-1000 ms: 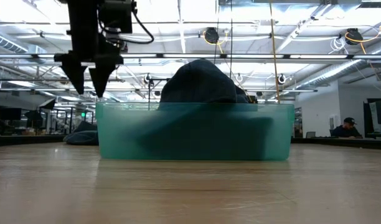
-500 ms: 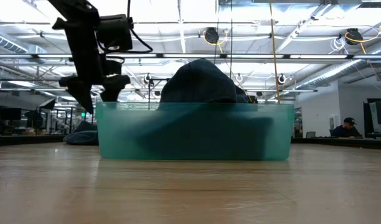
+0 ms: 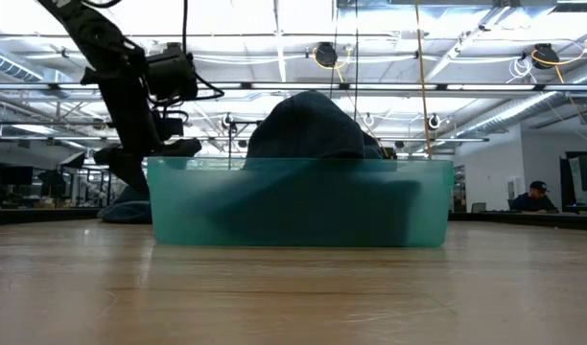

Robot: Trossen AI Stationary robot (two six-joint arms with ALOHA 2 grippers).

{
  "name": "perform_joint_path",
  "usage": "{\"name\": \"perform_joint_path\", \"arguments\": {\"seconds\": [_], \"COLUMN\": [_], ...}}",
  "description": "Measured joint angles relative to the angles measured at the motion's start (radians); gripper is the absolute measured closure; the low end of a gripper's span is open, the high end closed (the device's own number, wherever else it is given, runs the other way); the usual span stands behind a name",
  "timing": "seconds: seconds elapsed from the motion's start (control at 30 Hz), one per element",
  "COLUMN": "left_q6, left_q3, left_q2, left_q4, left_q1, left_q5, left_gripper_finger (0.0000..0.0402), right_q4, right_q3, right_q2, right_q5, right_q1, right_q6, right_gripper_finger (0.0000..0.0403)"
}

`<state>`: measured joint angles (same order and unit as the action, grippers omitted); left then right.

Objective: Pick & Place hat
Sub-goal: Put the blue cap into the light blue bin

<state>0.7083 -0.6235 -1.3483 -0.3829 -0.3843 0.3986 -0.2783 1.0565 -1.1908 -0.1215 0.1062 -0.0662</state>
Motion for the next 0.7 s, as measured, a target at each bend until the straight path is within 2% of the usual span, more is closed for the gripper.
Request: {"name": "perform_joint_path", "arguments": {"seconds": [0.23, 0.4, 0.53, 0.7], "left_q6": [-0.049, -0.056, -0.085, -0.098], "left_q3": [0.066, 0.089, 0.091, 0.091], "left_q2": [0.000, 0.000, 0.000, 0.000], "left_q4": [0.153, 0.172, 0.175, 0.176], "left_q1": [-0.043, -0.065, -0.071, -0.071], "left_q5": [-0.067, -0.091, -0.092, -0.093], "left_gripper_finger": [0.0034, 0.0041, 0.0085, 0.0181], "right_q4": [0.000, -0.010, -0.036, -0.062], "right_q3": [0.000, 0.000, 0.000, 0.000], "right_q2": [0.000, 0.000, 0.000, 0.000], "right_q5": [-0.006, -0.006, -0.008, -0.008], "right_q1": [0.000, 0.000, 0.000, 0.000], "right_q6": [0.000, 0.000, 0.002, 0.003], "right_gripper_finger": [0.0140, 0.0140, 0.0140, 0.0140]}}
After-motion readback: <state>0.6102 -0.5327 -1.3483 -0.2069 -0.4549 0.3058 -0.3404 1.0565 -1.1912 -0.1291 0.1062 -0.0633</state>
